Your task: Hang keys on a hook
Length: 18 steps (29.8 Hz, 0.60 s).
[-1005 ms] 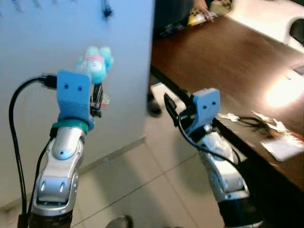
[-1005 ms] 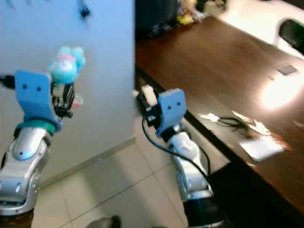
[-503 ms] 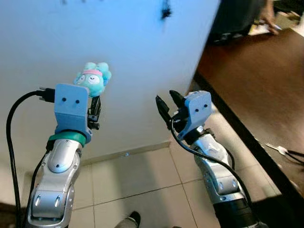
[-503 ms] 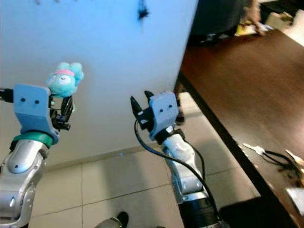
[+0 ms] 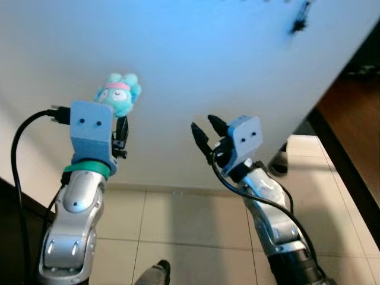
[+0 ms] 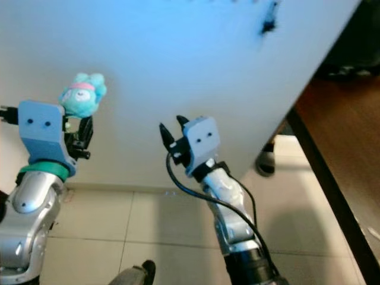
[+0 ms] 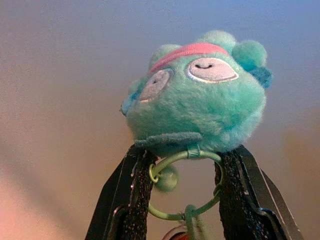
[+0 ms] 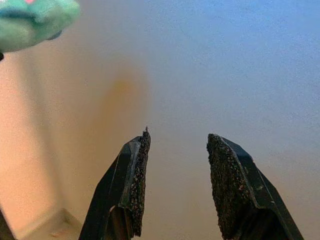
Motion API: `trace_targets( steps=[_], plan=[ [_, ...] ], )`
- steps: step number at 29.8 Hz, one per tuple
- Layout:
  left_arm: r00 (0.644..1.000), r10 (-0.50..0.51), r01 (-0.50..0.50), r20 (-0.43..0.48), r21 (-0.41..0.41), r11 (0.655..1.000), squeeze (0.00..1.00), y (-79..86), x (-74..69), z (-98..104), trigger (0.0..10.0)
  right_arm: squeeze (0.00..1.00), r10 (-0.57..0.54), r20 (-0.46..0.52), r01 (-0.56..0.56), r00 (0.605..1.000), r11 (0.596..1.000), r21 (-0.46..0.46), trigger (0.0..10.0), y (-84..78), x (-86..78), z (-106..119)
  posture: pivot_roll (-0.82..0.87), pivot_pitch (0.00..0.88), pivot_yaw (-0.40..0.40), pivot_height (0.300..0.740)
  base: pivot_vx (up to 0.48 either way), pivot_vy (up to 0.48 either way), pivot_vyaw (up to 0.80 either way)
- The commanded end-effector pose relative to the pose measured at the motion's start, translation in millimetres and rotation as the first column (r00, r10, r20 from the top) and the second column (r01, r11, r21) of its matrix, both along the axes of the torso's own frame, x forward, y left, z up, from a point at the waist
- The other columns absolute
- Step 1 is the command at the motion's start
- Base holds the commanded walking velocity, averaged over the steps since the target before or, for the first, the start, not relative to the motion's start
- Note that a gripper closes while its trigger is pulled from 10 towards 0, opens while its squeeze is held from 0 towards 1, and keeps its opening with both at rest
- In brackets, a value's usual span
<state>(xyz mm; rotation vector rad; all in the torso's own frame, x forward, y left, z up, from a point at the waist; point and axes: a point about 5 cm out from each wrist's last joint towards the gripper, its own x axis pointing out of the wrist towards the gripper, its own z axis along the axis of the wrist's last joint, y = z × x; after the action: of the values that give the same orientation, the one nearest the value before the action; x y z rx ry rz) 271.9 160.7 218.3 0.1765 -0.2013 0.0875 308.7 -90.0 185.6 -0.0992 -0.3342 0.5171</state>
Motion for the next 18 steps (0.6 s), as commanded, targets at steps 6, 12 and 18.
trace_targets(
  steps=[6, 12, 18],
  plan=[
    [1.000, 0.005, -0.005, 0.003, 0.014, 1.000, 0.00, -0.4, -0.7, -1.0, 10.0, 0.00, 0.010, -0.012, -0.010, 1.000, 1.000, -0.003, 10.0, 1.8, -2.2, -4.1, 0.16, 0.055, 0.070, 0.740, 0.000, 0.000, 0.80],
    [1.000, -0.007, 0.007, 0.014, 0.024, 1.000, 0.00, -3.1, 0.3, 0.3, 10.0, 0.00, 0.000, -0.010, 0.000, 1.000, 0.999, 0.036, 10.0, 0.7, -2.6, -2.4, 0.15, 0.056, 0.073, 0.740, 0.391, 0.000, 0.38],
    [1.000, -0.014, 0.014, 0.015, 0.024, 1.000, 0.00, -4.5, 1.7, 1.1, 10.0, 0.00, -0.036, -0.011, 0.037, 0.999, 0.998, 0.058, 10.0, -4.8, -0.3, -1.6, 0.15, 0.057, 0.076, 0.740, 0.480, 0.000, 0.00]
  ],
)
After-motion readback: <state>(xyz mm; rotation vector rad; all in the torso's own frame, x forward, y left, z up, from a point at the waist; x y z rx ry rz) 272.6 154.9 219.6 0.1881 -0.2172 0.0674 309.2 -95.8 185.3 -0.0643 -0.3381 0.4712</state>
